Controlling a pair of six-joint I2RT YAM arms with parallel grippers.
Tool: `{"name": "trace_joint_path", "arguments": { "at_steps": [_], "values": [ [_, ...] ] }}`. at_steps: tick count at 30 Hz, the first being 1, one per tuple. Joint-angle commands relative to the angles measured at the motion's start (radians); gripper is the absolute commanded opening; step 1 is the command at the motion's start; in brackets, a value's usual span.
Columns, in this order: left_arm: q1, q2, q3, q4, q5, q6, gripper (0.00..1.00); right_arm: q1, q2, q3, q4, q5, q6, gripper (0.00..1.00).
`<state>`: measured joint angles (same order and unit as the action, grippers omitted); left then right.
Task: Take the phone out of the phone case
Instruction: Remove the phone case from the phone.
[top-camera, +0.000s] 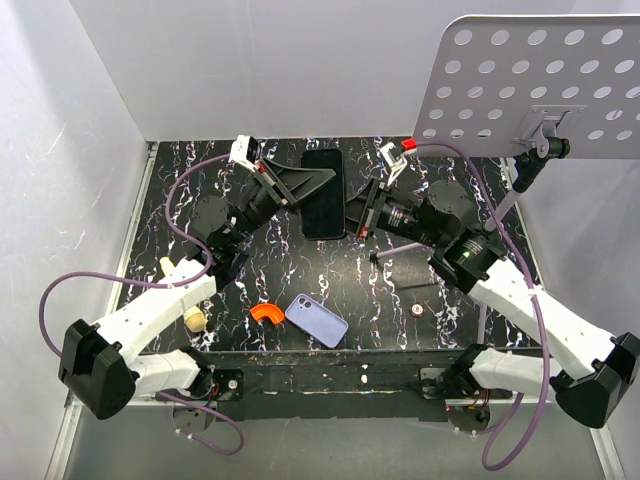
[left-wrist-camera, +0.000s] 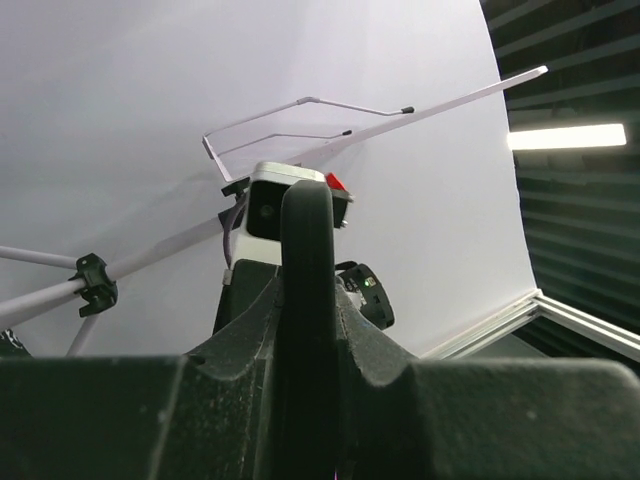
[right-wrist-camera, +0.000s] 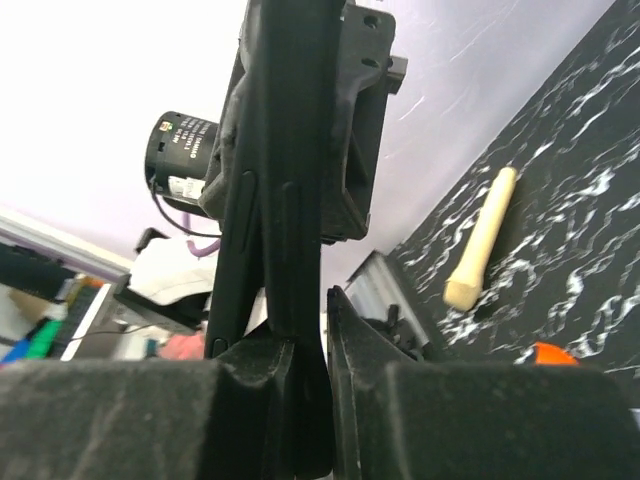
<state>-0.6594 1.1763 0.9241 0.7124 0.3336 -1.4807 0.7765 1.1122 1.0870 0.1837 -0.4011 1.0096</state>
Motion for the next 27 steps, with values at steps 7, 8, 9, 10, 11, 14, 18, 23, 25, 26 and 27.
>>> {"name": "trace_joint_path", "arguments": {
  "at_steps": [7, 8, 9, 10, 11, 14, 18, 23, 25, 26, 27],
  "values": [
    [-0.078, 0.0, 0.001, 0.142, 0.16, -0.241, 0.0, 0.032, -0.049, -0.164, -0.152, 0.436, -0.638, 0.06],
    [-0.077, -0.009, -0.007, 0.122, 0.154, -0.221, 0.0, 0.032, -0.052, -0.129, -0.218, 0.433, -0.623, 0.14],
    [-0.072, -0.02, -0.014, 0.092, 0.144, -0.193, 0.0, 0.03, -0.054, -0.081, -0.289, 0.418, -0.6, 0.23],
    [-0.068, -0.035, -0.022, 0.056, 0.133, -0.169, 0.0, 0.03, -0.054, -0.038, -0.353, 0.374, -0.571, 0.29],
    [-0.06, -0.047, -0.027, 0.023, 0.118, -0.138, 0.0, 0.03, -0.055, -0.007, -0.403, 0.348, -0.542, 0.36],
    [-0.02, -0.089, -0.048, -0.074, 0.059, -0.052, 0.0, 0.026, -0.06, 0.045, -0.515, 0.242, -0.464, 0.48],
    [0.05, -0.113, -0.073, -0.142, -0.005, 0.005, 0.0, 0.024, -0.098, -0.002, -0.561, 0.16, -0.398, 0.57],
    [0.089, -0.089, -0.099, -0.097, -0.007, -0.019, 0.0, 0.023, -0.186, -0.078, -0.553, 0.102, -0.326, 0.62],
    [0.09, -0.083, -0.116, -0.061, -0.016, -0.039, 0.0, 0.023, -0.219, -0.084, -0.558, 0.099, -0.296, 0.62],
    [0.09, -0.083, -0.12, -0.051, -0.021, -0.043, 0.0, 0.021, -0.236, -0.084, -0.563, 0.102, -0.28, 0.62],
    [0.09, -0.086, -0.122, -0.057, -0.022, -0.04, 0.0, 0.02, -0.25, -0.082, -0.567, 0.105, -0.255, 0.61]
  ]
}}
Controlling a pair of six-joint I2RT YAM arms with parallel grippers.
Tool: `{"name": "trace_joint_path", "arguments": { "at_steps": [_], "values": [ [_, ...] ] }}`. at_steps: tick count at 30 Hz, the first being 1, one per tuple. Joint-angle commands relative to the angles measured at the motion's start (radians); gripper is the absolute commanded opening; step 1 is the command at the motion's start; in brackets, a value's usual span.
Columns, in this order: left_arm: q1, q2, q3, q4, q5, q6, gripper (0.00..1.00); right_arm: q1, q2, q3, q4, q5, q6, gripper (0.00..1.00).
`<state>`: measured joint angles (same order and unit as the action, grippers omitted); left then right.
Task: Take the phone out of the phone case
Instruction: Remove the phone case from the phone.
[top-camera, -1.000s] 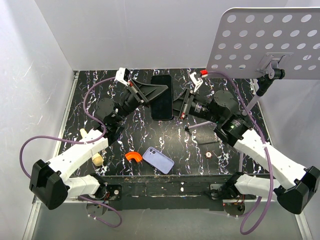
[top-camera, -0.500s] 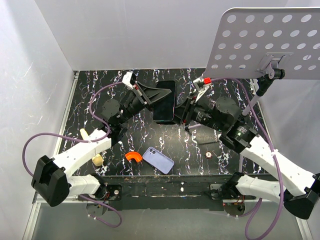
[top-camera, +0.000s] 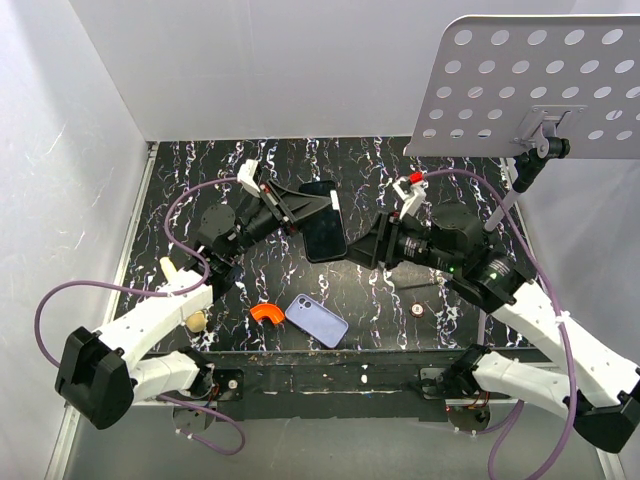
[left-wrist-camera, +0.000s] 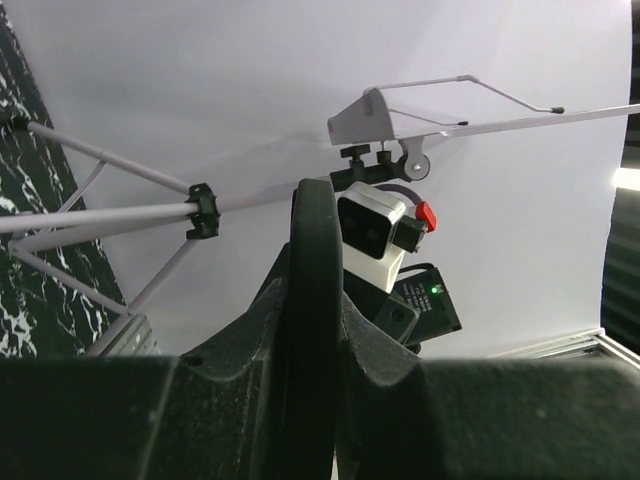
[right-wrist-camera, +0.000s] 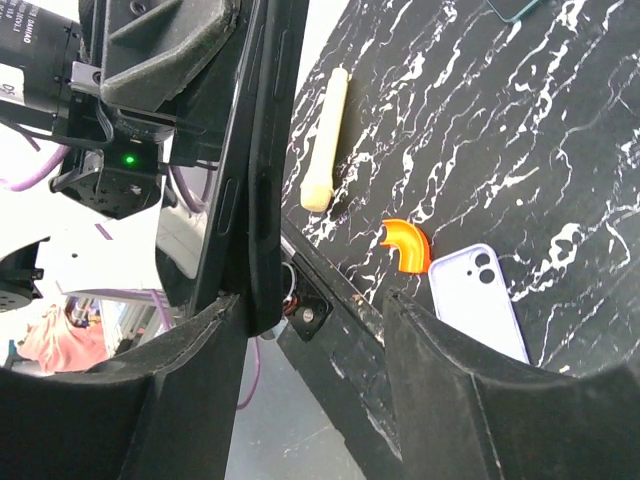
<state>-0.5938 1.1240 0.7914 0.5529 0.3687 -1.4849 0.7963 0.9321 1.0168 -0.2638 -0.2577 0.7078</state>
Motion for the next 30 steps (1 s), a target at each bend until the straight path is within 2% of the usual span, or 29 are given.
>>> {"name": "trace_joint_path", "arguments": {
  "at_steps": [1, 6, 14, 21, 28, 30],
  "values": [
    [0.025, -0.038, 0.011, 0.088, -0.06, -0.026, 0.0, -0.002, -0.082, -0.012, -0.115, -0.04, 0.071, 0.59],
    [0.025, -0.059, -0.001, 0.058, -0.074, -0.014, 0.0, -0.009, -0.128, -0.043, -0.028, -0.066, 0.189, 0.52],
    [0.025, -0.073, 0.005, 0.044, -0.086, -0.011, 0.0, -0.017, -0.145, -0.011, -0.045, -0.06, 0.206, 0.47],
    [0.025, -0.058, -0.009, 0.082, -0.048, -0.029, 0.0, -0.04, -0.102, -0.026, 0.159, -0.117, 0.39, 0.34],
    [0.025, -0.076, -0.027, 0.125, -0.021, -0.049, 0.0, -0.062, -0.128, -0.041, 0.074, -0.002, 0.332, 0.26],
    [0.025, -0.073, -0.034, 0.146, -0.013, -0.06, 0.0, -0.068, -0.131, -0.044, 0.081, -0.021, 0.325, 0.25]
  ]
}}
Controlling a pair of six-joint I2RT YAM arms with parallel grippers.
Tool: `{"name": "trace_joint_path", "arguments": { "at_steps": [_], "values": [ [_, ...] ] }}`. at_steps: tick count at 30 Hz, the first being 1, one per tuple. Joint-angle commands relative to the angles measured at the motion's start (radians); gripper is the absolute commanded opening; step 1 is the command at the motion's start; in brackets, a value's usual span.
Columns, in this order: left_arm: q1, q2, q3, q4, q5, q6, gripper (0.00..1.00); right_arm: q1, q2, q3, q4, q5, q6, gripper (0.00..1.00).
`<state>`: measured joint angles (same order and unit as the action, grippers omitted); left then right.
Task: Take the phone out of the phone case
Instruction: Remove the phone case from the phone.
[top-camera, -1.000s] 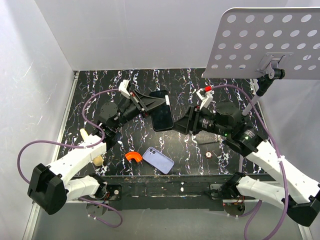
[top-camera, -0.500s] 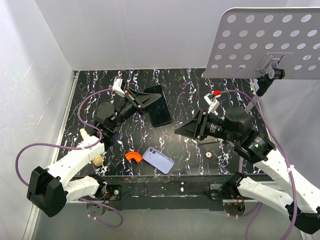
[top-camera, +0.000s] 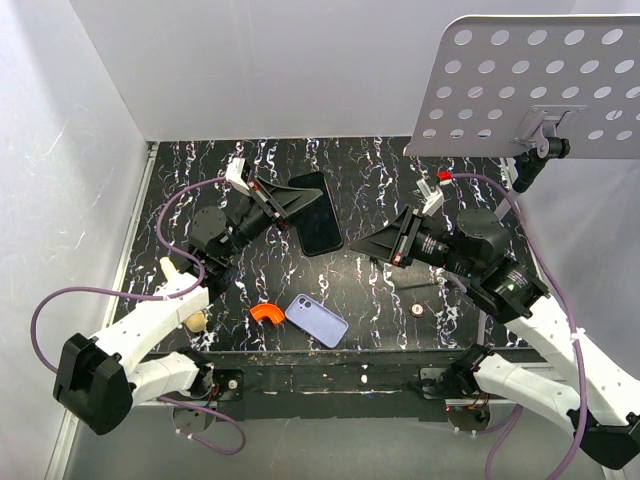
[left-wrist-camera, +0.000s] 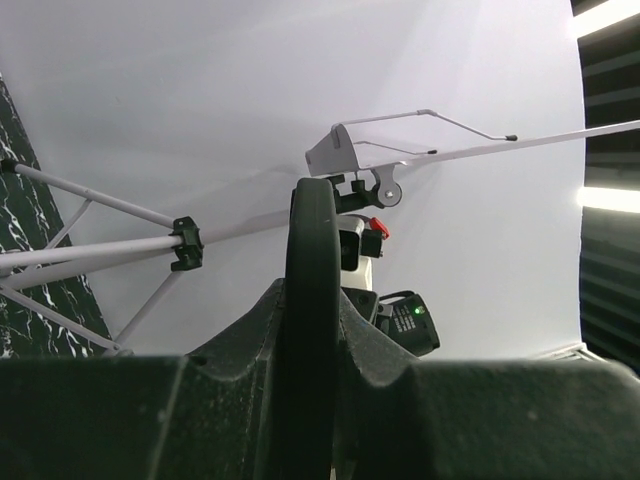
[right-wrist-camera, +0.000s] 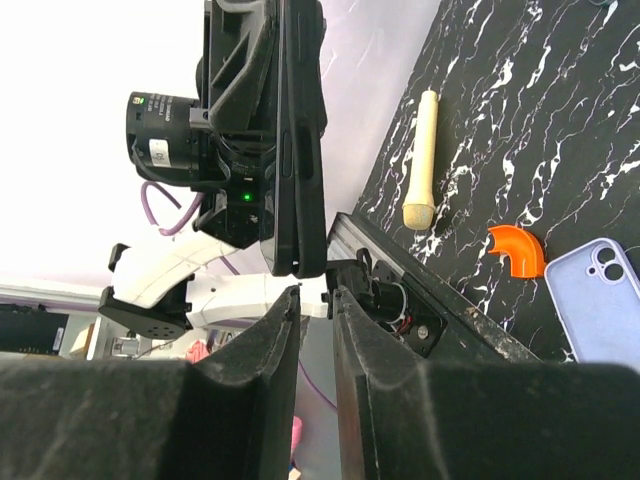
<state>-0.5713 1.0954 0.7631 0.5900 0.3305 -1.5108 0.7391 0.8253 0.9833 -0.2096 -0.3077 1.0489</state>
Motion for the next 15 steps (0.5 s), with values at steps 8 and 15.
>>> {"name": "trace_joint_path", "arguments": {
  "at_steps": [8, 15],
  "values": [
    [0.002, -0.029, 0.007, 0.102, 0.064, -0.008, 0.0, -0.014, 0.001, -0.014, 0.17, -0.086, 0.042, 0.27],
    [0.002, -0.029, 0.022, 0.061, 0.085, 0.034, 0.0, -0.014, 0.026, -0.031, 0.248, -0.137, 0.06, 0.28]
  ]
}}
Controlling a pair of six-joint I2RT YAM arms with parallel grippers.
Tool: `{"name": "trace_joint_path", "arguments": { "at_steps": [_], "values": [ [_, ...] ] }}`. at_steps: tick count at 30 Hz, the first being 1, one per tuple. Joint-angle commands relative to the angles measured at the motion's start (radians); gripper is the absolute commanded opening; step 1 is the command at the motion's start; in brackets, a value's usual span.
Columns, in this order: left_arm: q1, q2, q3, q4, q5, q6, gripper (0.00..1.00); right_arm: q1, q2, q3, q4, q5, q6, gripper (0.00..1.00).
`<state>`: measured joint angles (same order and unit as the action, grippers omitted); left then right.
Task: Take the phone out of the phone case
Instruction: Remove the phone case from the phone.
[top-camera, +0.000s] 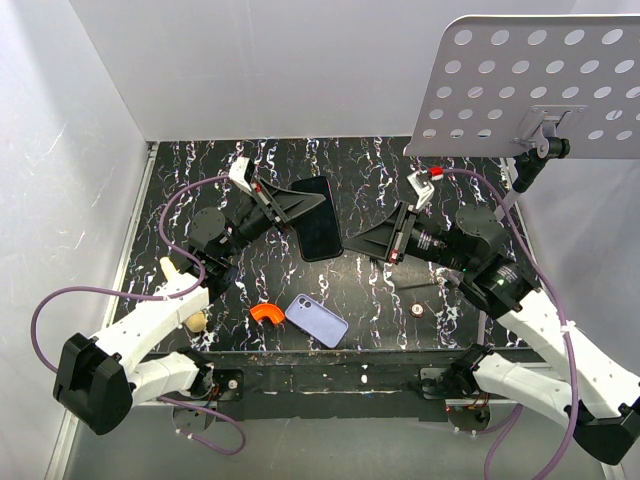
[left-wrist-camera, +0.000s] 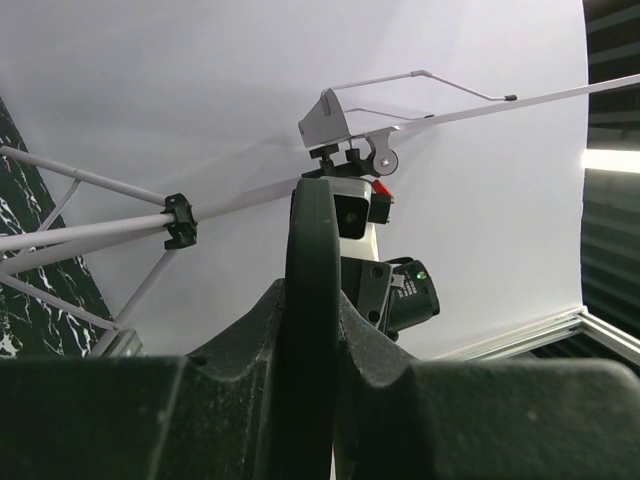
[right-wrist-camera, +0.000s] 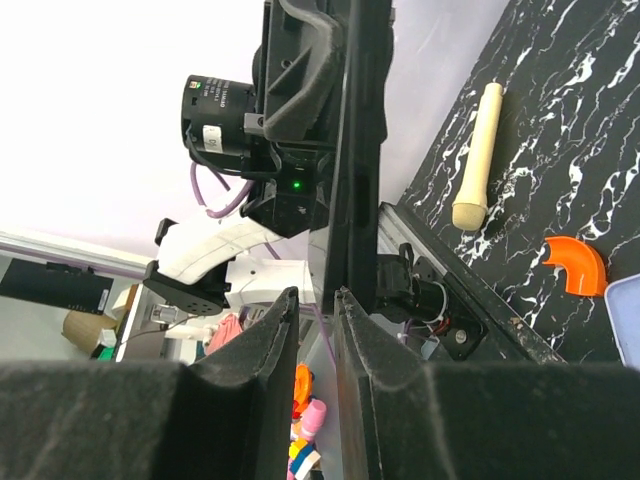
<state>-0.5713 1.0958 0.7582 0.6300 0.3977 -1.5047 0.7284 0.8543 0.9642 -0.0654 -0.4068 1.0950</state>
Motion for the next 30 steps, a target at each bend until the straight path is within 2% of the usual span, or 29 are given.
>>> {"name": "trace_joint_path", "arguments": {
  "at_steps": [1, 15, 20, 24, 30],
  "values": [
    [0.002, -0.03, 0.029, 0.017, 0.018, 0.031, 0.0, -0.003, 0.0, -0.016, 0.104, -0.038, 0.017, 0.28],
    [-0.025, -0.013, 0.052, 0.011, 0.012, 0.032, 0.0, -0.003, 0.086, -0.067, 0.196, -0.096, 0.052, 0.29],
    [-0.078, -0.002, 0.066, -0.004, -0.01, 0.046, 0.0, -0.003, 0.115, -0.058, 0.207, -0.075, 0.046, 0.31],
    [-0.099, 0.001, 0.061, 0.008, -0.023, 0.035, 0.0, -0.003, 0.129, -0.044, 0.151, -0.021, 0.014, 0.34],
    [-0.124, 0.003, 0.064, 0.005, -0.022, 0.044, 0.0, -0.003, 0.149, -0.045, 0.173, -0.004, 0.034, 0.34]
  ]
}}
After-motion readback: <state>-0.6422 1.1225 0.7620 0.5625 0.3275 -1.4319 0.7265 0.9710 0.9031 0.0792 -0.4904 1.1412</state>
